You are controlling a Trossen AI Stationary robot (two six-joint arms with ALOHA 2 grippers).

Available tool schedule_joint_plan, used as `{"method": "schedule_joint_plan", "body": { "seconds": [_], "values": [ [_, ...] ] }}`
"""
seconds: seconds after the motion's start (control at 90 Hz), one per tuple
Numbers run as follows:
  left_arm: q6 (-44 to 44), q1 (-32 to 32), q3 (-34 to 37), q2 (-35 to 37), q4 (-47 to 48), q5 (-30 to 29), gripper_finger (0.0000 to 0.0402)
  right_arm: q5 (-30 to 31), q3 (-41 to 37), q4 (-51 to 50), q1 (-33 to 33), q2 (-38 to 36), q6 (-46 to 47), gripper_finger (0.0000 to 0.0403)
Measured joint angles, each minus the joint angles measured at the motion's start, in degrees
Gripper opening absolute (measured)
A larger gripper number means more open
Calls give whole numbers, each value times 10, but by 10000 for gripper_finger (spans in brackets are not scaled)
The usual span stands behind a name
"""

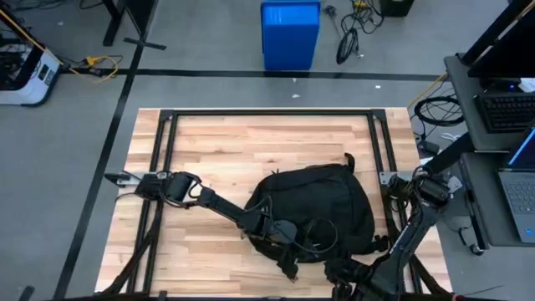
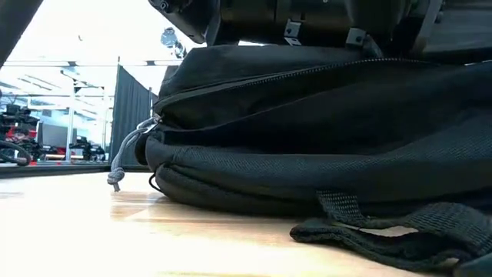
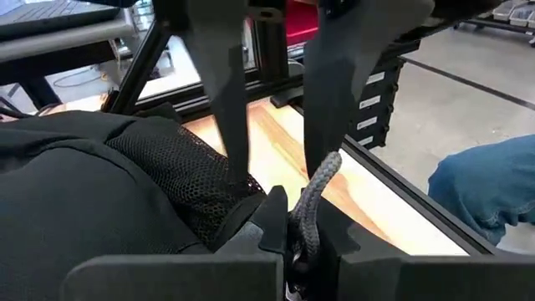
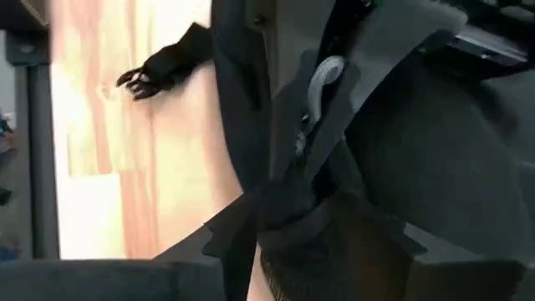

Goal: Unpack backpack
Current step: Close the black backpack

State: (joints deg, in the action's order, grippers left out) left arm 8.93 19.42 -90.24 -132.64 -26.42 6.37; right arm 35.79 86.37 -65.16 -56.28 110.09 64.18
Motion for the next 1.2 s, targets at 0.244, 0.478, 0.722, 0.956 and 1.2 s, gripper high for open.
{"method": "schedule_joint_plan", "body": {
  "seconds": [0.244, 0.478, 0.722, 0.956, 1.2],
  "values": [
    [5, 0, 0, 1, 0, -2, 2, -4, 0, 21, 23, 17, -12, 153],
    [5, -1, 0, 2, 0, -2, 2, -71, 0, 37, 47, 35, -52, 146],
    [5, 3, 0, 3, 6, -6, 2, -77, 0, 8, 54, 36, -52, 18],
    [-102, 5, -1, 37, 113, -9, 2, -85, 1, -56, 34, 35, -1, 3],
    [-116, 29, -1, 90, 264, -41, 1, -99, 1, -117, 26, 21, 37, 1]
  ]
}}
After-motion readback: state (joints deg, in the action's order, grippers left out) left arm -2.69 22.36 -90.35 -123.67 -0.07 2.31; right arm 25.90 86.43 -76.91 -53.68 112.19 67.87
